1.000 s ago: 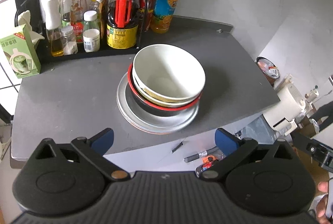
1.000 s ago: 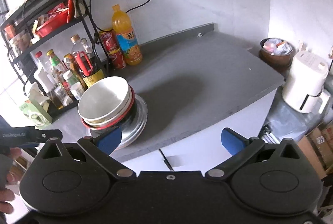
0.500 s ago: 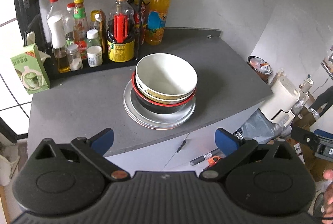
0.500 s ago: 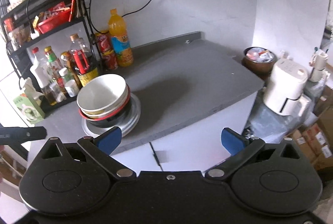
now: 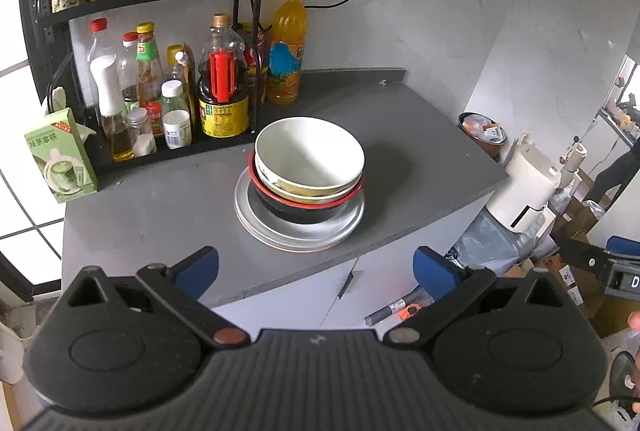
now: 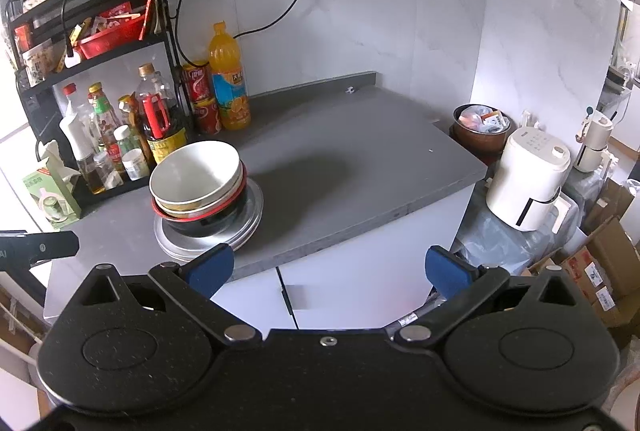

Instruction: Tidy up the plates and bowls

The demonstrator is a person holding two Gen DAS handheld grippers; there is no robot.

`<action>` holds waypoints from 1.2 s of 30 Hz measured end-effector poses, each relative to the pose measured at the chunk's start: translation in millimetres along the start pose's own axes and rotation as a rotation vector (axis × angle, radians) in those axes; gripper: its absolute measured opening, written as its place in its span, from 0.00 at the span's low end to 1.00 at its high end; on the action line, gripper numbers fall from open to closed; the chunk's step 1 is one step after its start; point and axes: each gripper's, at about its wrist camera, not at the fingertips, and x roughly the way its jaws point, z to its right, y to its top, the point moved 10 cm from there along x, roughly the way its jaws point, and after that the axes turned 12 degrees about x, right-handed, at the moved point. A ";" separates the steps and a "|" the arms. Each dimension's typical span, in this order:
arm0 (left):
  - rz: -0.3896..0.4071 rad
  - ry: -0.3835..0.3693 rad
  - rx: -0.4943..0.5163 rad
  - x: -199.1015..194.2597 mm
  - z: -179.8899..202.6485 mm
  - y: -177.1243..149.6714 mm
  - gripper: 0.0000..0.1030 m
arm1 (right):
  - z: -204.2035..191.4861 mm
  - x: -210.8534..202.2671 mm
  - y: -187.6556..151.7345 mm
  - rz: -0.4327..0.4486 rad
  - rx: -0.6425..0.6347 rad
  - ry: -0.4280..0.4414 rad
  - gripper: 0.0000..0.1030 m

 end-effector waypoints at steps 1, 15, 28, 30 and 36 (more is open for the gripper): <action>0.000 0.000 0.000 -1.6 -0.9 -1.5 0.99 | -0.4 -2.3 -0.2 0.000 0.002 0.004 1.00; 0.009 0.040 -0.009 -27.9 -17.7 -10.8 0.99 | -10.9 -13.6 -15.5 -0.008 0.011 0.073 1.00; 0.020 0.052 0.002 -37.5 -15.7 -11.6 0.99 | -13.3 -20.4 -13.7 -0.002 0.007 0.083 1.00; 0.024 0.049 -0.005 -37.7 -14.9 -9.8 0.99 | -13.9 -21.5 -12.8 0.002 0.004 0.083 1.00; 0.021 0.048 -0.015 -36.5 -15.2 -8.5 0.99 | -16.8 -21.1 -14.1 0.001 -0.008 0.077 1.00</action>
